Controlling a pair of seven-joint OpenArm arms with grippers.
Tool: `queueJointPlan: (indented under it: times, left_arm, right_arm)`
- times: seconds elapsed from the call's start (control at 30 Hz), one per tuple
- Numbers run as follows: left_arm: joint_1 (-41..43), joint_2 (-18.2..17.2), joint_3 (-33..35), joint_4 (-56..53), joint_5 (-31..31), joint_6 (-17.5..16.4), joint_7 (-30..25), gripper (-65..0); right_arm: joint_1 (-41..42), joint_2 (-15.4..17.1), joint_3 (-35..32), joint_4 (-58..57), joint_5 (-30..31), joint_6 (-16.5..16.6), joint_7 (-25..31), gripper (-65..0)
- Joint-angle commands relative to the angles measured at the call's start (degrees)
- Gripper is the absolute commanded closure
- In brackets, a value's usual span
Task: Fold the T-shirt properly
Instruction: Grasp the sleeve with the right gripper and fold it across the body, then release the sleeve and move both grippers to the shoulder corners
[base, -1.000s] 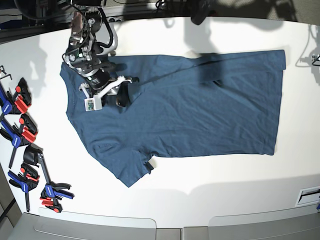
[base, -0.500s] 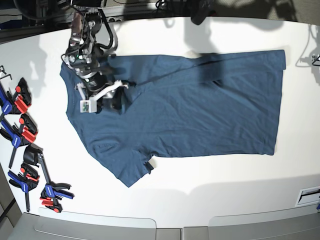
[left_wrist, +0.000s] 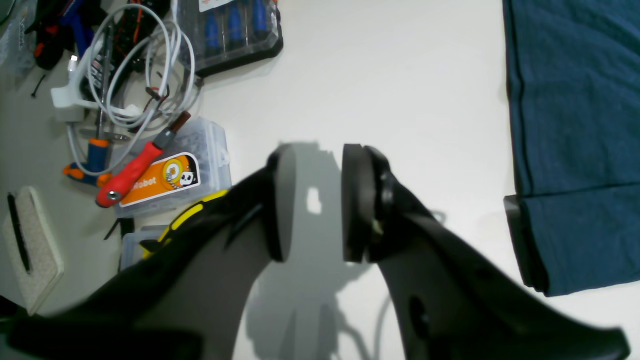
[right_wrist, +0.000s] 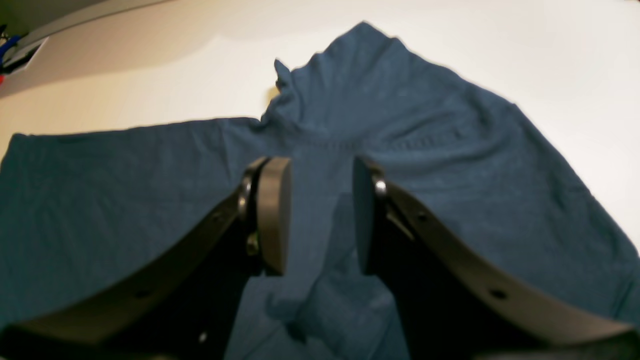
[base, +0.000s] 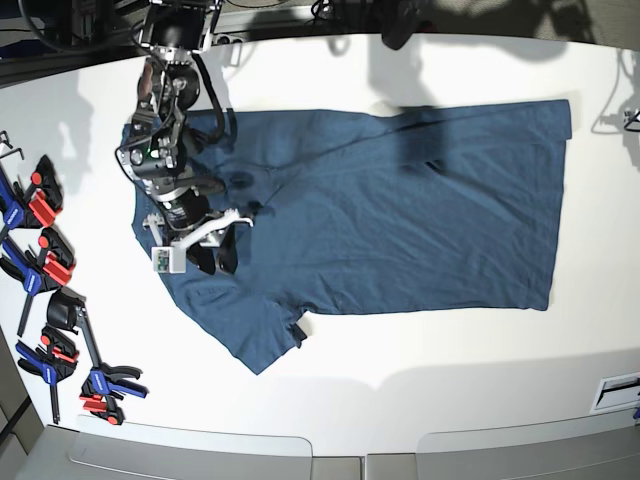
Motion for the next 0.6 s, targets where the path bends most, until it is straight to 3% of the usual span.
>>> queueJointPlan:
  times: [0.0, 0.23, 0.33, 0.4, 0.5, 0.57]
  left_arm:
    - [0.02, -1.11, -0.59, 0.81, -0.31, 0.44, -1.31, -14.7]
    - [0.02, -1.03, -0.59, 0.81, -0.70, 0.44, -1.29, -14.7]
    - [0.00, -1.03, -0.59, 0.81, -5.60, -0.28, -0.55, -14.7]
    - [0.00, -1.01, -0.57, 0.81, -10.01, -4.92, 0.55, -14.7]
    - [0.00, -0.70, -0.57, 0.81, -16.15, -12.81, 2.43, -14.7]
    - [-0.02, -0.07, -0.57, 0.81, -19.28, -15.56, 3.50, -14.7]
  right_arm:
    - [1.20, 0.28, 0.04, 0.85, 0.59, 0.28, 1.51, -19.3]
    - [1.20, 0.31, 1.05, 0.85, -1.29, 0.28, -1.60, -19.2]
    - [1.18, 0.50, 3.87, 0.85, -2.25, 0.28, -3.63, -19.0]
    - [1.18, 0.50, 6.86, 0.87, -0.61, 0.28, -4.96, -16.5]
    - [1.18, 0.50, 12.63, 0.92, 5.25, 0.76, -8.74, -3.8]
    - [1.18, 0.74, 16.90, 0.92, 9.92, 3.41, -11.91, 0.0]
